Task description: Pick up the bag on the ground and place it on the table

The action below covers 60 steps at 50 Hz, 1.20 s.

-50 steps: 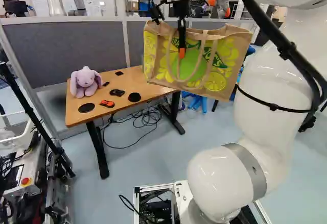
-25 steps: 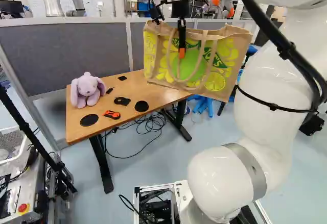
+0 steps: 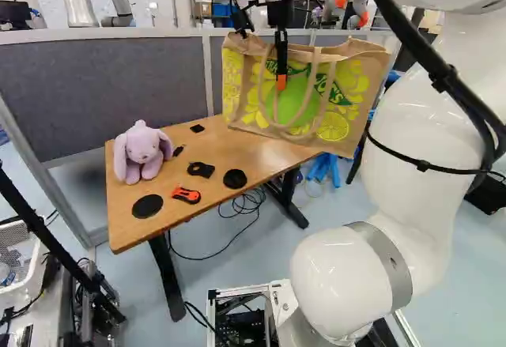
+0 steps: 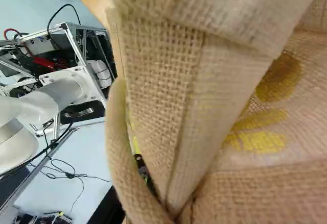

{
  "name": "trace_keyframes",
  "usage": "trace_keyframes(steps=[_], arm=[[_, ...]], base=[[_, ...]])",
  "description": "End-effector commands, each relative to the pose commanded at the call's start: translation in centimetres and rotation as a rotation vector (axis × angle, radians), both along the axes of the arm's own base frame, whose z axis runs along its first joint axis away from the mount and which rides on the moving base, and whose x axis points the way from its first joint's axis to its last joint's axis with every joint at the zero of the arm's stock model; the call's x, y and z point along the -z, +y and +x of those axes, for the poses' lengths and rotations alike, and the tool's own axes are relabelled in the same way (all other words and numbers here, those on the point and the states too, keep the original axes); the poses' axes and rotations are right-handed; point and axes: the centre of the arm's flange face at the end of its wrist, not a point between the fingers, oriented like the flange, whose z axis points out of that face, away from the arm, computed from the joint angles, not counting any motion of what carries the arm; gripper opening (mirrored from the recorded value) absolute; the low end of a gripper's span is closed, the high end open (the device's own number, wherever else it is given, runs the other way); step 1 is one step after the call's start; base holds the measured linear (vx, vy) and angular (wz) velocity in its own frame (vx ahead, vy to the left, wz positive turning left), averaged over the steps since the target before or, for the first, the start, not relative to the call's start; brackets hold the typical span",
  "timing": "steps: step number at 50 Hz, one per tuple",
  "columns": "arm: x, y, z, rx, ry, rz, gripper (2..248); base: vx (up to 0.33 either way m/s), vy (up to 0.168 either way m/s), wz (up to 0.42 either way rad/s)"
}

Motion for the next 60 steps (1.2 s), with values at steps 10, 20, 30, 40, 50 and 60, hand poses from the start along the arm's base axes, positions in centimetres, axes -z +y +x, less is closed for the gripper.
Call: trace_keyframes(steps=[10,20,30,40,50,60], arm=[[0.0,0.0,0.0,0.0,0.0,0.0,33],[0.0,0.3,0.2,-0.006,-0.001,0.0,33],[0.0,0.6,0.3,-0.011,-0.001,0.0,33],[0.0,0.6,0.3,-0.011,-0.001,0.0,33],[0.0,0.7,0.3,-0.014,-0.001,0.0,33],[0.2,1.1,0.4,-0.021,0.002,0.0,33]], base=[[0.158,0.132,-0.032],[0.131,0.124,-0.03],[0.012,0.016,0.009],[0.0,0.0,0.0],[0.0,0.0,0.0],[0.0,0.0,0.0]])
